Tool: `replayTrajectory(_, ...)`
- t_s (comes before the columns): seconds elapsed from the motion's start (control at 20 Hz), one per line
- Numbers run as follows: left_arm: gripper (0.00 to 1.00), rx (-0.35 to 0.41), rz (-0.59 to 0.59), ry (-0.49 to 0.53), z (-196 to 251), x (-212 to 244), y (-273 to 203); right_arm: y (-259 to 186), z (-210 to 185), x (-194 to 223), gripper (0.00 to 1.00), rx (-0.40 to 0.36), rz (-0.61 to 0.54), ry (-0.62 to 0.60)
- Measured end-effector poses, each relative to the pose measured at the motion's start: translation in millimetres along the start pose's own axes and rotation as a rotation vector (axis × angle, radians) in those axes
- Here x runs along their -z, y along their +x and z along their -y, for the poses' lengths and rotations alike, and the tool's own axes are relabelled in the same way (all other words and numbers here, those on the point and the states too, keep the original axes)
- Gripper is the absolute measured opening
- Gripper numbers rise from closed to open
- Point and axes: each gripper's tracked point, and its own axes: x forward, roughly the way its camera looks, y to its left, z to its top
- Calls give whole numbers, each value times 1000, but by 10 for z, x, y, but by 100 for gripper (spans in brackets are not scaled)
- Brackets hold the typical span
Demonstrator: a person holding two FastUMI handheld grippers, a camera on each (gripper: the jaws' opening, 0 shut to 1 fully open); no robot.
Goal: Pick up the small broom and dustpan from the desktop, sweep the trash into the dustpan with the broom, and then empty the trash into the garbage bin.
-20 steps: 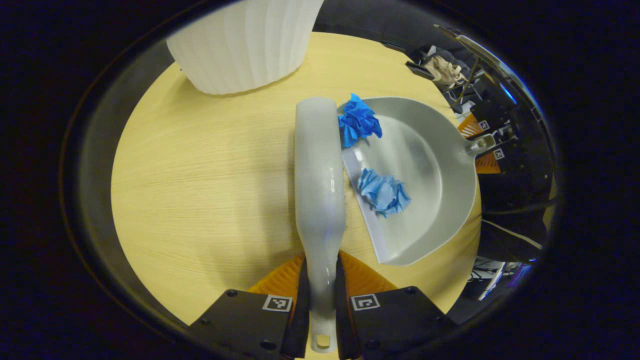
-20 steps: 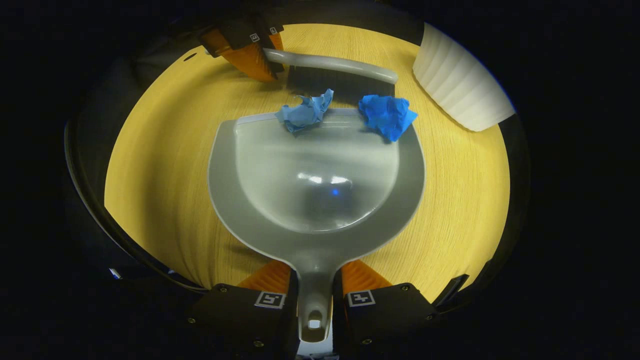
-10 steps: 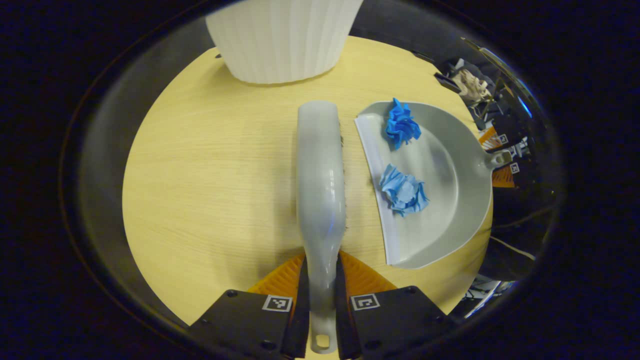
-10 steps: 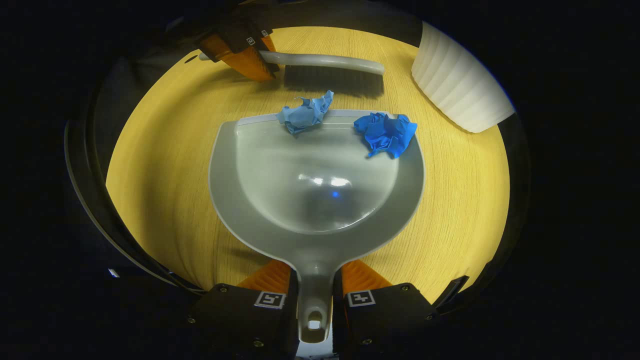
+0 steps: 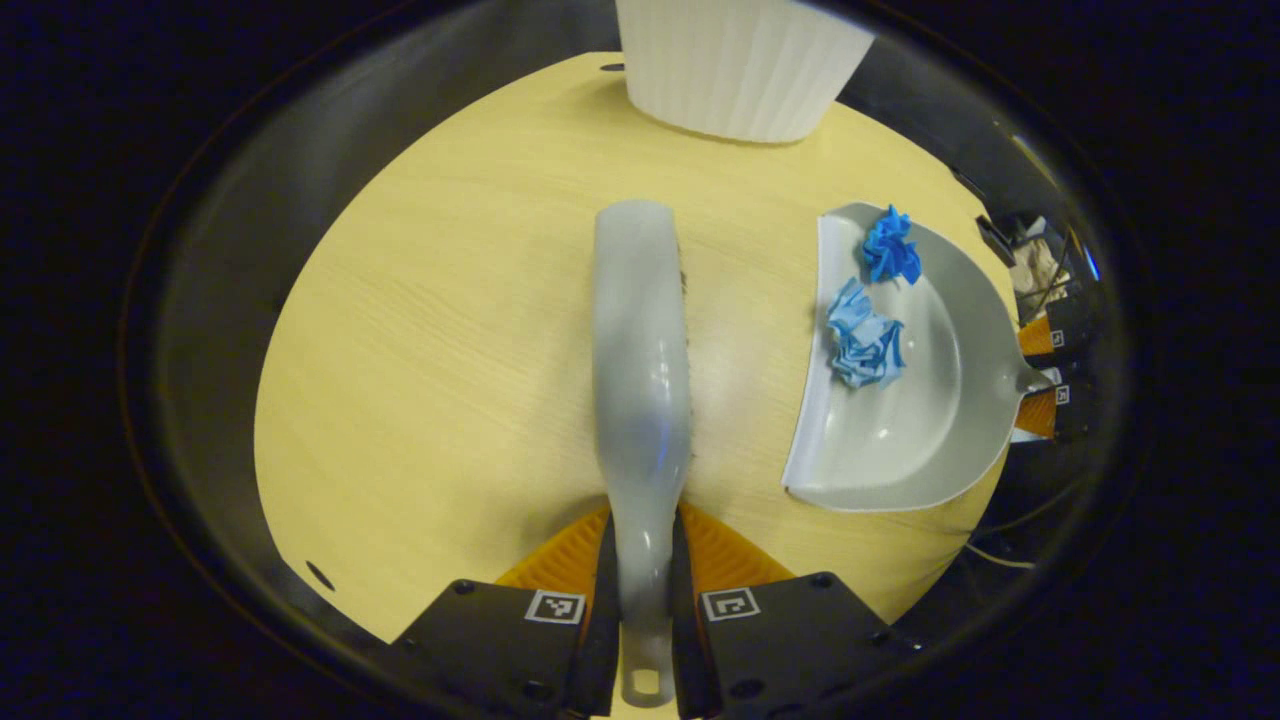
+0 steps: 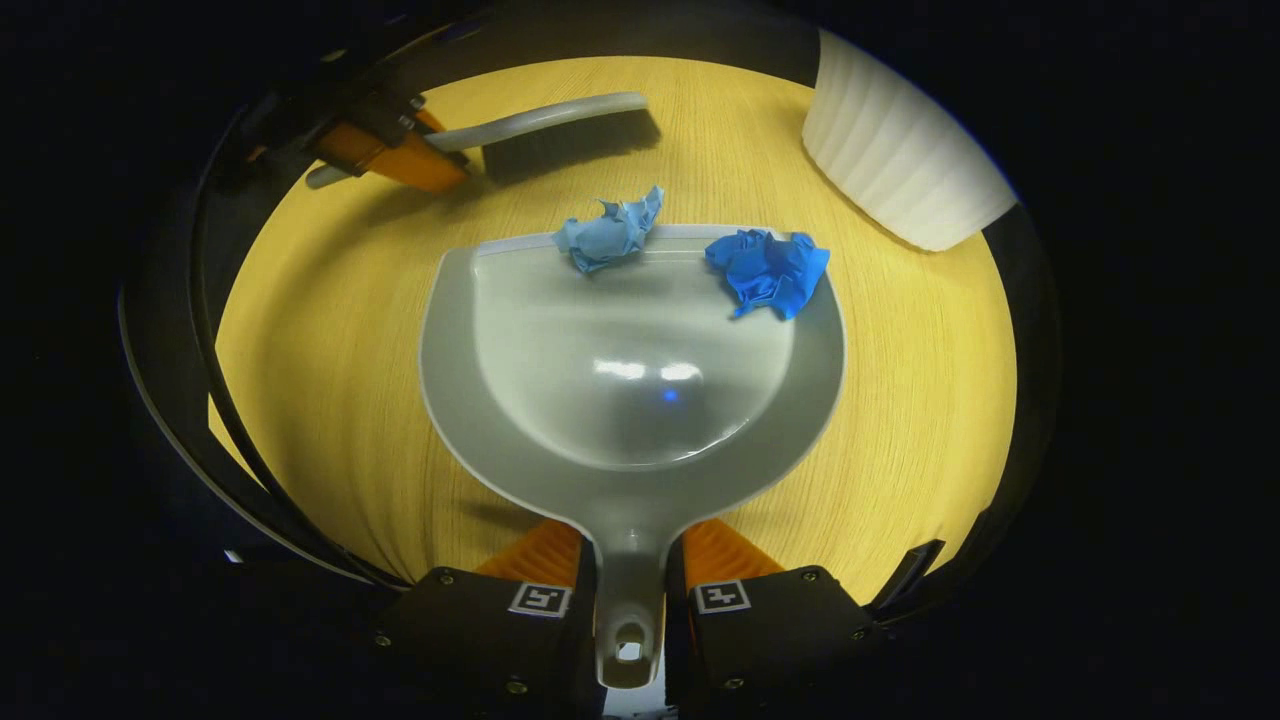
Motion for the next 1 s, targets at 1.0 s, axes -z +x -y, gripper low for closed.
replayTrajectory(1.0, 31, -109, -4, -491, 75, 1357, -265, 19, -64, -82, 23, 16, 140, 46)
